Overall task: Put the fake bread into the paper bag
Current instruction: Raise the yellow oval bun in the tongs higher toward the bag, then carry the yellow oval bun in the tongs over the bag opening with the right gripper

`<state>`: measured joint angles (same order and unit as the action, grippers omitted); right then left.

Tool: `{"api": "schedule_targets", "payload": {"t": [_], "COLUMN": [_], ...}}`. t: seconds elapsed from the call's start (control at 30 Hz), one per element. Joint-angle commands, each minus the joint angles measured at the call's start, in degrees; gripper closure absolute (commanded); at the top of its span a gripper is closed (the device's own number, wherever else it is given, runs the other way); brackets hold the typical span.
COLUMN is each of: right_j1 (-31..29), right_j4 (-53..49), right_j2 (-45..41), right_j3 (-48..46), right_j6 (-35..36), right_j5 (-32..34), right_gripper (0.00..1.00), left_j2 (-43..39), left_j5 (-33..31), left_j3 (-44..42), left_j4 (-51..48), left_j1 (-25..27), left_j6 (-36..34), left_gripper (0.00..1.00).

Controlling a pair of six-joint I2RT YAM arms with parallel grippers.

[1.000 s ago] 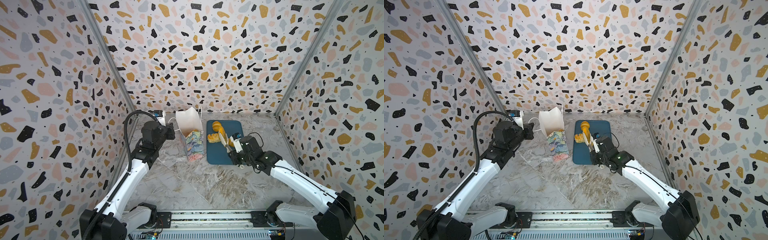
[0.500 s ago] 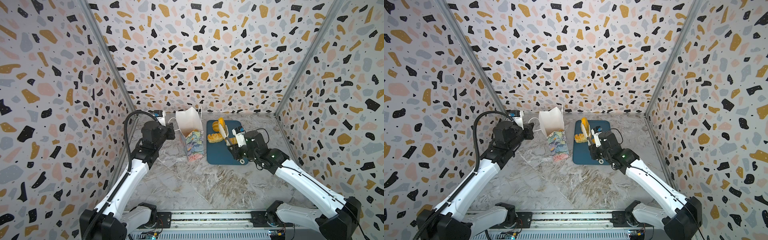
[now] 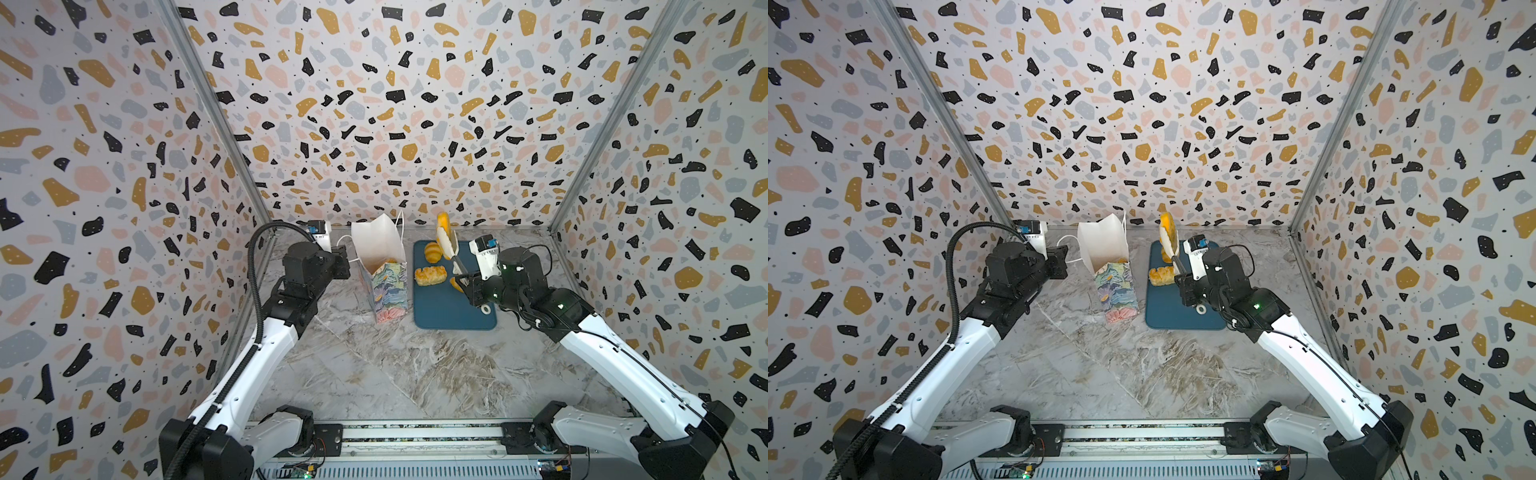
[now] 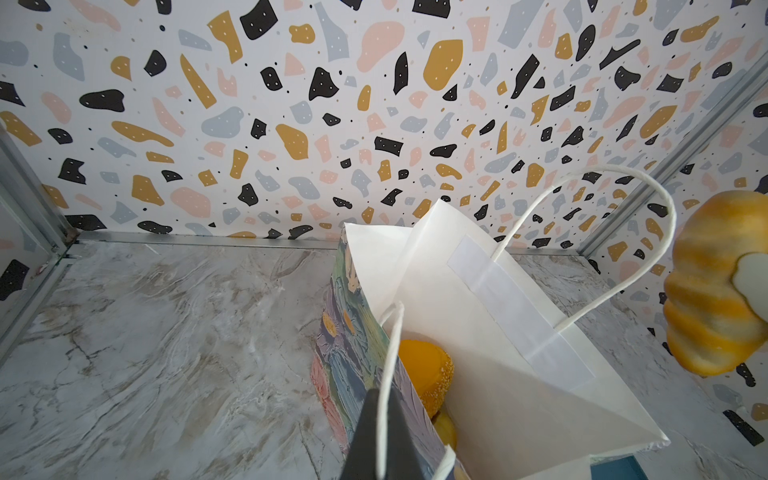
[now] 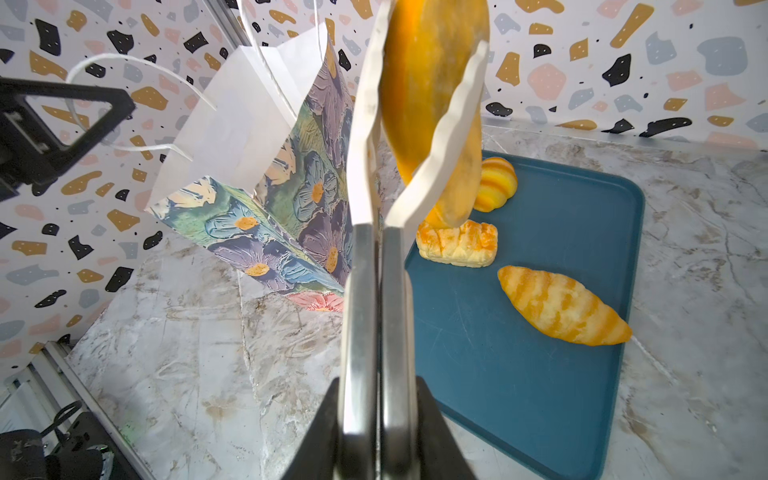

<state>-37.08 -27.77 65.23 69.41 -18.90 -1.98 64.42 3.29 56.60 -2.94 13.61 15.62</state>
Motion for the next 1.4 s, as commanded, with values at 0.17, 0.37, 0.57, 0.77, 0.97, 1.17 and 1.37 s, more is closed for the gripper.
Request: {"api": "schedule_targets", "payload": {"t": [0.17,0.37,0.57,0.77,0.97,1.17,1.37], "right_j1": [-2.3,-4.8,-6.8,-8.6,-11.1,-12.9,-14.5], "right_j4": [-0.5,-1.2,-1.8,-2.3,-2.5,-2.7,-2.3], "right_j2": [1.4,3.4,5.4,7.4,9.4,11.3,13.7], "right_j3": [7.2,11.3,15.0,18.7,22.1,24.6,26.9], "right_j6": [1.6,2.2,3.0,3.4,3.8,4.2,4.3], "right_j5": [2.3,4.3,6.0,6.8,7.9,8.7,8.7], "right_gripper": [0.90,0.90,0.90,0.90,0.90,0.90,0.90], "left_j2": [-0.7,-0.7,-0.8,-0.8,-0.8,-1.1,-1.1], "left_j5": [-0.6,-0.5,-0.6,-0.6,-0.6,-0.6,-0.6], "left_j3": [-0.3,-0.3,-0.2,-0.2,-0.3,-0.3,-0.3], "left_j4": [0.8,0.8,0.7,0.7,0.8,0.8,0.9], "left_j1": [0.2,0.3,0.3,0.3,0.3,0.3,0.3], "left_j6": [-0.5,-0.5,-0.7,-0.7,-0.7,-0.6,-0.7], "left_gripper": [1.00,1.00,1.00,1.00,1.00,1.00,1.00]}}
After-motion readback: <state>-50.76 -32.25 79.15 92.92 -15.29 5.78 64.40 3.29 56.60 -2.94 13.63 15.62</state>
